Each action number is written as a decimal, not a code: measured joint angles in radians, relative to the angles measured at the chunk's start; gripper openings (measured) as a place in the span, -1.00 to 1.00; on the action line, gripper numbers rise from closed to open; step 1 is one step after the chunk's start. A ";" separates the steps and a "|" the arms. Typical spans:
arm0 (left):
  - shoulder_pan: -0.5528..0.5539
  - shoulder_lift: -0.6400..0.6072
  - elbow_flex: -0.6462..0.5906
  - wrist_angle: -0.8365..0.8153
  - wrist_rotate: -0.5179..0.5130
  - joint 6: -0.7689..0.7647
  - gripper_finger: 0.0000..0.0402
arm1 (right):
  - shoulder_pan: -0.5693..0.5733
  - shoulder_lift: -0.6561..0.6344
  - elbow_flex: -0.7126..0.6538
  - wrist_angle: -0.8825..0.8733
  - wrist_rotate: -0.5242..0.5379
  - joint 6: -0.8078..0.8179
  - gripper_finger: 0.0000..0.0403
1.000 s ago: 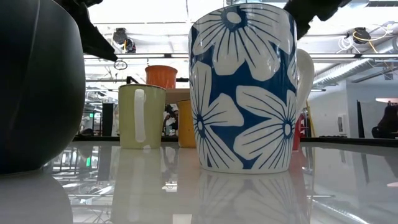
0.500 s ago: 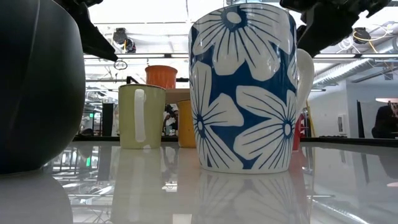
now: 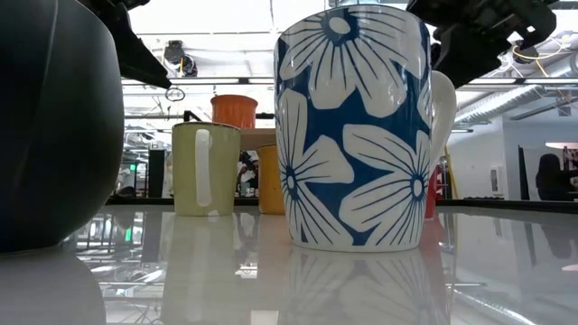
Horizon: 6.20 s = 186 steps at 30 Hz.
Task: Place coffee mugs
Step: Put the red mug on the shelf
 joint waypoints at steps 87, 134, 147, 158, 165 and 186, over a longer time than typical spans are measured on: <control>-0.001 0.000 0.000 0.000 0.001 -0.022 0.34 | -0.386 0.050 0.560 -0.325 -0.021 -0.554 -0.93; 0.001 0.002 0.000 0.043 0.000 0.040 0.34 | -0.787 0.841 1.493 -0.708 -0.287 -0.684 -0.92; 0.001 0.002 0.000 0.043 0.000 0.040 0.34 | -0.785 0.841 1.404 -0.700 -0.388 -0.711 -0.92; -0.001 0.002 0.000 0.035 0.000 0.033 0.34 | -0.785 0.840 1.362 -0.606 -0.358 -0.719 -0.74; -0.001 0.002 0.000 0.035 0.000 0.034 0.34 | -0.786 0.840 1.362 -0.581 -0.358 -0.738 -0.68; 0.000 0.002 0.000 0.035 0.001 0.032 0.34 | -0.785 0.840 1.362 -0.542 -0.363 -0.785 -0.67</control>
